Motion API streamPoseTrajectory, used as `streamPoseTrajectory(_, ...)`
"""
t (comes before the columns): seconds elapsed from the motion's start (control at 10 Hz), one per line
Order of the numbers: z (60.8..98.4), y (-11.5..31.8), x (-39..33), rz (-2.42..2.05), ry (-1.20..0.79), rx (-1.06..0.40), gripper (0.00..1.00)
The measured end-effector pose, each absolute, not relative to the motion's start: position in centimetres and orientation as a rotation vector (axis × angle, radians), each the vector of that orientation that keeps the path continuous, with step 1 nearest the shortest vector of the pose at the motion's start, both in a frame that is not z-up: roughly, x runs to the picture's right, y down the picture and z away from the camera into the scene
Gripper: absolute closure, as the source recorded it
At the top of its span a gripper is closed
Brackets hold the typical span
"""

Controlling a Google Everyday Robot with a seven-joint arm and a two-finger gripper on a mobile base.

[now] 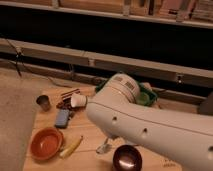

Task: Wipe purple bowl with brush

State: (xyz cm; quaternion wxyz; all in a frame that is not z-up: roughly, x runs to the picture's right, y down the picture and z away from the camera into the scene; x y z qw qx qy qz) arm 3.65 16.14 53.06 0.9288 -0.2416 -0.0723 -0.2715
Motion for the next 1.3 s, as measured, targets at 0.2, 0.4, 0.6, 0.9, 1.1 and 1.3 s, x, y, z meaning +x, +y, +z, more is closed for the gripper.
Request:
streamPoseTrajectory(0.2,52.1,16.7,5.4,-0.519,-0.127,-0.485,1.0)
streamPoseTrajectory(0.4,51.0,17.2,6.3,-0.486,-0.114,-0.47,1.0)
streamPoseTrajectory(0.6,50.5,17.7,7.1,-0.459,-0.106,-0.463,1.0)
streamPoseTrajectory(0.9,50.4,19.0,8.8,-0.403,-0.105,-0.46,1.0)
streamPoseTrajectory(1.1,50.0,20.2,10.5,-0.354,-0.103,-0.461,1.0)
streamPoseTrajectory(1.3,49.4,21.1,11.7,-0.31,-0.095,-0.456,1.0)
